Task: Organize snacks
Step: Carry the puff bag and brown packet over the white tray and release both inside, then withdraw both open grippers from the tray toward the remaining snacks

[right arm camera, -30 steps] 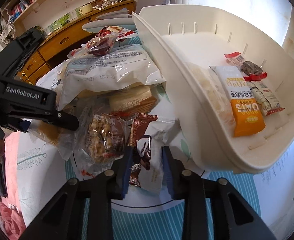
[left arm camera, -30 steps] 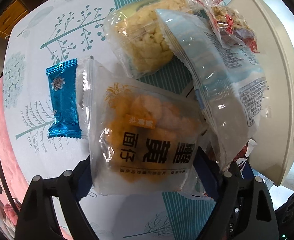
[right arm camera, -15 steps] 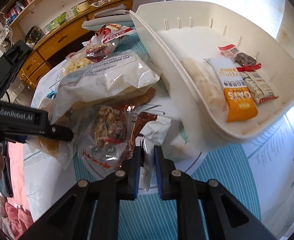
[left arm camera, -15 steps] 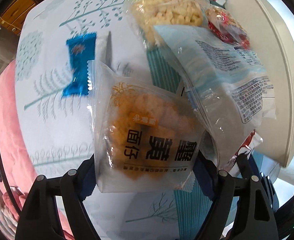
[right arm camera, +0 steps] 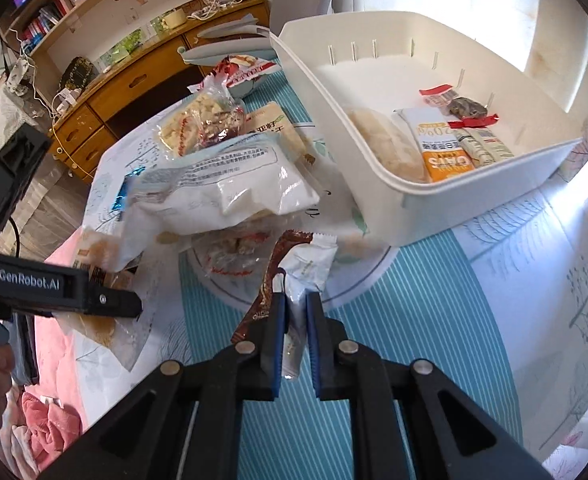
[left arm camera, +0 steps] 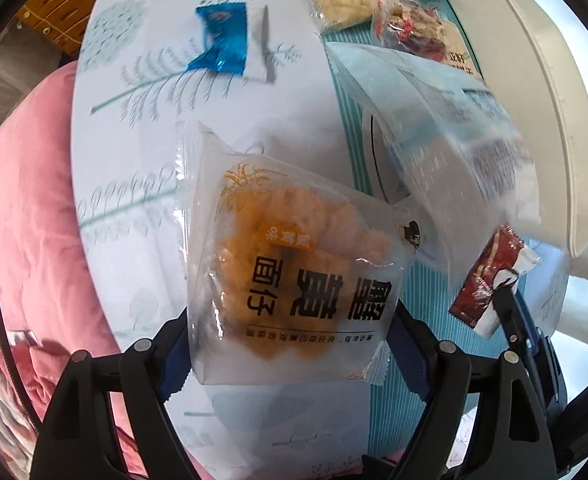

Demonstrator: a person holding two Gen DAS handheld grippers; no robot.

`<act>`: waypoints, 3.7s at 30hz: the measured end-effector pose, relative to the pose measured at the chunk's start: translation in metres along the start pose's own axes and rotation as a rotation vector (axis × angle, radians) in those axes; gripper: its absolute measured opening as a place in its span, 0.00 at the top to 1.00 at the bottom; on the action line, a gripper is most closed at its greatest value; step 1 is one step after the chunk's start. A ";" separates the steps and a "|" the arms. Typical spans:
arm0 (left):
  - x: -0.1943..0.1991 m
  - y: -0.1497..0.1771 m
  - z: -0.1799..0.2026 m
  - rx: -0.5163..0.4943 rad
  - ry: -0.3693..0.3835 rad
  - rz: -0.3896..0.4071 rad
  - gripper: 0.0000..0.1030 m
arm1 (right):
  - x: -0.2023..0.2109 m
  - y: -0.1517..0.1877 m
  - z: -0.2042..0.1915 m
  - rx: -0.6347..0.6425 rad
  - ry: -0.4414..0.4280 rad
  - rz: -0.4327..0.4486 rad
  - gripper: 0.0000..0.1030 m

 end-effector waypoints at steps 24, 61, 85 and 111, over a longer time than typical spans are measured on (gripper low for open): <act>0.070 0.112 0.049 0.049 0.202 0.148 0.19 | 0.095 -0.015 0.007 0.095 -0.022 0.106 0.90; 0.115 -0.026 0.302 0.052 0.362 0.526 0.17 | 0.119 -0.154 0.167 0.449 0.008 0.213 0.90; 0.098 -0.006 0.268 0.233 0.489 0.515 0.01 | 0.086 -0.109 0.160 0.389 -0.094 -0.025 0.58; 0.096 0.086 0.108 0.091 0.147 0.466 0.01 | 0.067 0.005 0.040 0.200 -0.191 -0.276 0.48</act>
Point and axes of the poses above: each gripper's, at about its wrist camera, not at the fingertips, and x roughly against the way its jaws point, z to its right, y to its underside, the point moved 10 cm from there along -x, roughly the way its jaws point, and after that the axes turned 5 degrees about -z, right-handed, at the moved point
